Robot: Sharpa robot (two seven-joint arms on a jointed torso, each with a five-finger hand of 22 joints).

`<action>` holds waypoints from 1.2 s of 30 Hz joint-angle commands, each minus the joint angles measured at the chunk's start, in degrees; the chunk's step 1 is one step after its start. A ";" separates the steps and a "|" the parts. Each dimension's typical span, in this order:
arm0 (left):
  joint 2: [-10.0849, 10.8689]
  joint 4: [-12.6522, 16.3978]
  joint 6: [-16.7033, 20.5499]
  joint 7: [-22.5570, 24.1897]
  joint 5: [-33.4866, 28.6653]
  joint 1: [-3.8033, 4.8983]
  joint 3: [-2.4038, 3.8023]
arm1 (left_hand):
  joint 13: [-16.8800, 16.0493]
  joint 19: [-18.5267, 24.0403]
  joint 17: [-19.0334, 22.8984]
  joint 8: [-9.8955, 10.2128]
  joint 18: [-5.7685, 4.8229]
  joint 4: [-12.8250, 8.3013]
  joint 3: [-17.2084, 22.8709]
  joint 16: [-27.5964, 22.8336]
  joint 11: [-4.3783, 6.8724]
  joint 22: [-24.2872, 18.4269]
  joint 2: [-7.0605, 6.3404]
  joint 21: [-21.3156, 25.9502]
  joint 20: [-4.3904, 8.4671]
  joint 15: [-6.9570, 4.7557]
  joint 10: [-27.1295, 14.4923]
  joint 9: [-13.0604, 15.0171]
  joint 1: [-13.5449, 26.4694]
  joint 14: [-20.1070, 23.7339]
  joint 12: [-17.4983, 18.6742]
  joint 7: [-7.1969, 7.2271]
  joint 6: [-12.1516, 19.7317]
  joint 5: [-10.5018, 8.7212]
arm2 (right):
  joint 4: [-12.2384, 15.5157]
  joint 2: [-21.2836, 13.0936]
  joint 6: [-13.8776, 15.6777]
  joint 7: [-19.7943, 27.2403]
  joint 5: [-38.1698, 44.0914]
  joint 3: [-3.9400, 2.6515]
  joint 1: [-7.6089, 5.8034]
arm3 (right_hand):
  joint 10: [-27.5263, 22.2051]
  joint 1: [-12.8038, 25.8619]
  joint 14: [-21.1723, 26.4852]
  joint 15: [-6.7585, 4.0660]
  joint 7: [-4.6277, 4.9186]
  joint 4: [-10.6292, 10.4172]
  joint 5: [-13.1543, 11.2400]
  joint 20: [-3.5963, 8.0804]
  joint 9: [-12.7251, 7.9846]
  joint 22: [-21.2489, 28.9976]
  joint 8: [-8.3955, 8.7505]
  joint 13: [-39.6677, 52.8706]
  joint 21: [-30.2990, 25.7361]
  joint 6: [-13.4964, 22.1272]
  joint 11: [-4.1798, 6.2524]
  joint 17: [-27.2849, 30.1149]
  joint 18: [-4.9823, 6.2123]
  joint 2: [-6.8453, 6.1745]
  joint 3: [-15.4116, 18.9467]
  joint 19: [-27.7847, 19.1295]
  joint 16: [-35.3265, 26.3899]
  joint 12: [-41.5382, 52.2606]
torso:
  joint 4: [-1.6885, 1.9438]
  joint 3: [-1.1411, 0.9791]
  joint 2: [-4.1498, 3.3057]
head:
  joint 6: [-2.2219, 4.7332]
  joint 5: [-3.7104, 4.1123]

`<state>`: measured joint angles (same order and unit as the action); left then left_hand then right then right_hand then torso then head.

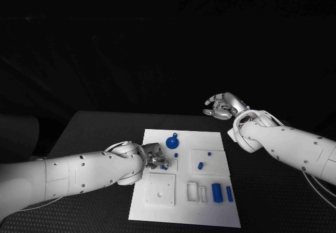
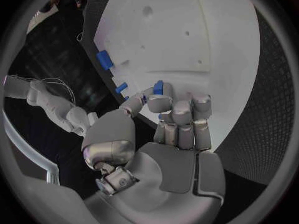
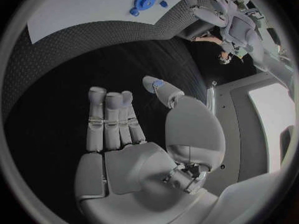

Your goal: Assemble the parts on the task board

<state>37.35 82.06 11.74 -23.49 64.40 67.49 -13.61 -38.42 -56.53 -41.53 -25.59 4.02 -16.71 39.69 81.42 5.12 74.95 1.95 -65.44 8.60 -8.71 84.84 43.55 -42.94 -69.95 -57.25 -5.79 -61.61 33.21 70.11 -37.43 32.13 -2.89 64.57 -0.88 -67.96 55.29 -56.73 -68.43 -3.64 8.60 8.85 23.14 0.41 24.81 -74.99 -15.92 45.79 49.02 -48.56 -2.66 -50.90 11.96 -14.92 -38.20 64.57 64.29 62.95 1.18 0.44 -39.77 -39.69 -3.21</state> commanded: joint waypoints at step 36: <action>0.14 0.12 6.67 0.14 1.72 -0.22 -0.19 | 1.92 -0.62 1.32 -7.82 0.95 2.86 1.47 -0.28 2.88 0.69 -1.54 -0.18 6.30 -1.37 -3.67 2.47 -2.53 -1.27 -0.70 8.45 -10.66 -1.79 | 0.03 -0.23 -0.72 -0.03 0.20 -0.03 -0.01 | -0.39 0.27 0.52 0.02 0.54 -0.17 1.08 -0.17 0.08 -0.72 -0.20 -0.33 -0.29 0.11 0.02 0.21 3.04 0.79 0.34 0.01 0.36 0.48 | -0.03 -0.02 -0.02 | -0.17 0.07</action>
<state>37.67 82.13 18.24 -23.58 65.61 67.28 -13.81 -36.57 -56.73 -40.28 -25.59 4.00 -15.20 40.07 81.42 4.90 74.92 0.12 -65.44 8.80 -8.51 84.62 43.57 -44.78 -70.15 -57.63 -5.79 -61.61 31.44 70.08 -37.69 32.02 -3.03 64.57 -0.88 -67.96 55.30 -56.43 -68.43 -3.64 8.81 8.68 23.97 0.40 24.79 -74.97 -15.92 45.55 49.02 -48.56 -2.66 -50.78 11.98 -14.62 -38.04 64.57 64.29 63.17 1.15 0.41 -39.78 -39.82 -3.18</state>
